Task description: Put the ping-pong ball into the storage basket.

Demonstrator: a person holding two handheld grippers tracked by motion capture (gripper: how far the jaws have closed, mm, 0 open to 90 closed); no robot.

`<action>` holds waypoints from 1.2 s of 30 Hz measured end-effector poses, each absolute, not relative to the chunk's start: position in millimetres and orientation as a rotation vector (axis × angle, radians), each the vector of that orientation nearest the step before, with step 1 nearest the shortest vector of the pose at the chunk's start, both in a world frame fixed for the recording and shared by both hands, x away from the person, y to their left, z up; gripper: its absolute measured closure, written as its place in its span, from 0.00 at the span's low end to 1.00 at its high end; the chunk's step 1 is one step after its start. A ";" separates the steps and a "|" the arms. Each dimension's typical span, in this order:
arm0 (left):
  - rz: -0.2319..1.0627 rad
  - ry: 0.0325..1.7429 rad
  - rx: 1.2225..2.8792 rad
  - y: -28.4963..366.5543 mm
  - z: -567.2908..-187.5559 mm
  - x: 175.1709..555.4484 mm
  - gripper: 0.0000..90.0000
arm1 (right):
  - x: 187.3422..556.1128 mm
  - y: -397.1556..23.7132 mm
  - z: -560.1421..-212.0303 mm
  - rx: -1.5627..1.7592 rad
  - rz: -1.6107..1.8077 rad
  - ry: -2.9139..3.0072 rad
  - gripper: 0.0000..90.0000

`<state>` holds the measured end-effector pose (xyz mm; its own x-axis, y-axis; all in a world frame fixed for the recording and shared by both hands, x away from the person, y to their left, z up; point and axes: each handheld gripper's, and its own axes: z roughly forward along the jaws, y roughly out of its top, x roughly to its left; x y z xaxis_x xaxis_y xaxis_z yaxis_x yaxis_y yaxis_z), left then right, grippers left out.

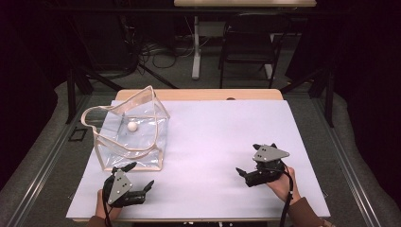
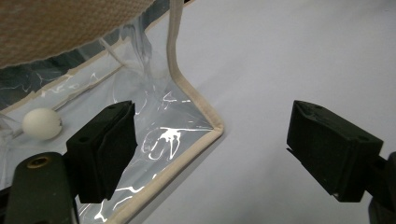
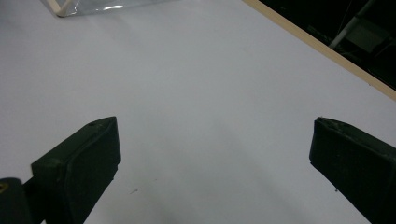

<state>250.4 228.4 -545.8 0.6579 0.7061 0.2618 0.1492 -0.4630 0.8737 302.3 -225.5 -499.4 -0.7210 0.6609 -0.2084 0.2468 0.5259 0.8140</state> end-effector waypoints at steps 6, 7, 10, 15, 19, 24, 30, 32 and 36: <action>0.780 0.666 1.975 228.4 -545.8 250.3 0.18 | 297.5 -231.1 -506.8 0.760 1.086 2.259 0.02; 0.779 0.666 1.976 228.4 -545.8 250.3 0.18 | 296.9 -232.5 -507.8 0.761 1.081 2.259 0.02; 0.781 0.666 1.976 228.4 -546.0 250.4 0.18 | 294.5 -237.8 -510.6 0.778 1.088 2.245 0.02; 0.780 0.666 1.976 227.9 -546.2 250.4 0.18 | 289.9 -243.7 -514.7 0.795 1.094 2.226 0.02; 0.780 0.664 1.976 227.9 -546.1 250.3 0.18 | 286.2 -247.0 -517.6 0.806 1.098 2.212 0.02; 0.780 0.664 1.977 228.2 -546.1 250.0 0.18 | 282.1 -250.7 -520.3 0.811 1.089 2.197 0.02; 0.775 0.660 1.980 227.7 -546.2 250.0 0.18 | 275.5 -255.7 -520.9 0.830 1.109 2.159 0.02; 0.775 0.661 1.977 227.6 -546.2 250.0 0.18 | 274.2 -257.3 -521.5 0.835 1.121 2.148 0.02; 0.774 0.655 1.989 227.0 -546.3 250.7 0.18 | 273.8 -259.1 -523.2 0.845 1.125 2.144 0.01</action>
